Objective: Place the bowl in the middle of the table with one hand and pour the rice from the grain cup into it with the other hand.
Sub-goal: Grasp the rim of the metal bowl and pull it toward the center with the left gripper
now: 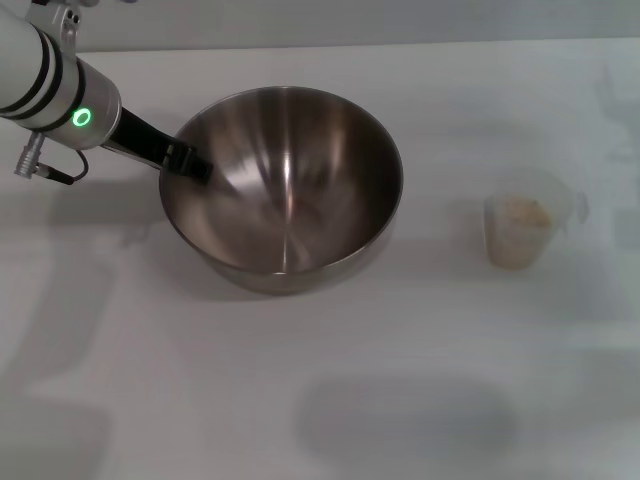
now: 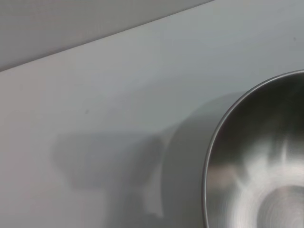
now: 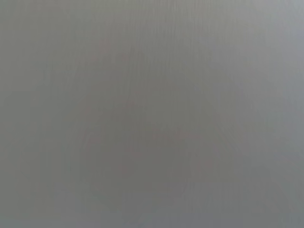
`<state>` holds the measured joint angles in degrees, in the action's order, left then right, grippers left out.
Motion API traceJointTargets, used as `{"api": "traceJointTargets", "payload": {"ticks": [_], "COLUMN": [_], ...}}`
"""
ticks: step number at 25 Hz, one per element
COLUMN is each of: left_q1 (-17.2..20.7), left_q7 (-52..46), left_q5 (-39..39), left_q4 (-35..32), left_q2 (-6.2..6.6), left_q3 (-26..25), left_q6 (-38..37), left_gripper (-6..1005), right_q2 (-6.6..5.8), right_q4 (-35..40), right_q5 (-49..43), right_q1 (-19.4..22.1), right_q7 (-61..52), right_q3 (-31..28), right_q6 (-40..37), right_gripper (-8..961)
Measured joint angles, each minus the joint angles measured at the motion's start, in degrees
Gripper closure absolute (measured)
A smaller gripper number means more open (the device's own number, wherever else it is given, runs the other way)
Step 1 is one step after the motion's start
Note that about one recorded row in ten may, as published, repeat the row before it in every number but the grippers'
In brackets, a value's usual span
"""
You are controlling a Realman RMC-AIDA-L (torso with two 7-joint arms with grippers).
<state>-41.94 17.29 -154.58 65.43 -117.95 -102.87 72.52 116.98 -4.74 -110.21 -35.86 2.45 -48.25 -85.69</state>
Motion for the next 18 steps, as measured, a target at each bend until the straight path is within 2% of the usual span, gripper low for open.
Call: {"api": "traceJointTargets", "payload": {"ticks": [9,18], "left_q1": [-0.93,-2.02], "left_q7": [0.49,0.81], "left_q5": [-0.03,-0.03], "left_q4": [-2.24,-3.64], "left_q2": [0.0,0.0], "left_q3": [-0.19,-0.17], "left_q6": [-0.07,-0.64], "left_gripper": [539,689], "right_q2": [0.0,0.0], "right_q4": [-0.01,-0.01], "right_q5": [0.0,0.0], "right_q1": [-0.12,-0.17], "right_q7": [-0.03,-0.02], "right_q3": [0.0,-0.03], "right_q6": [-0.01,-0.01], "right_gripper": [240,240]}}
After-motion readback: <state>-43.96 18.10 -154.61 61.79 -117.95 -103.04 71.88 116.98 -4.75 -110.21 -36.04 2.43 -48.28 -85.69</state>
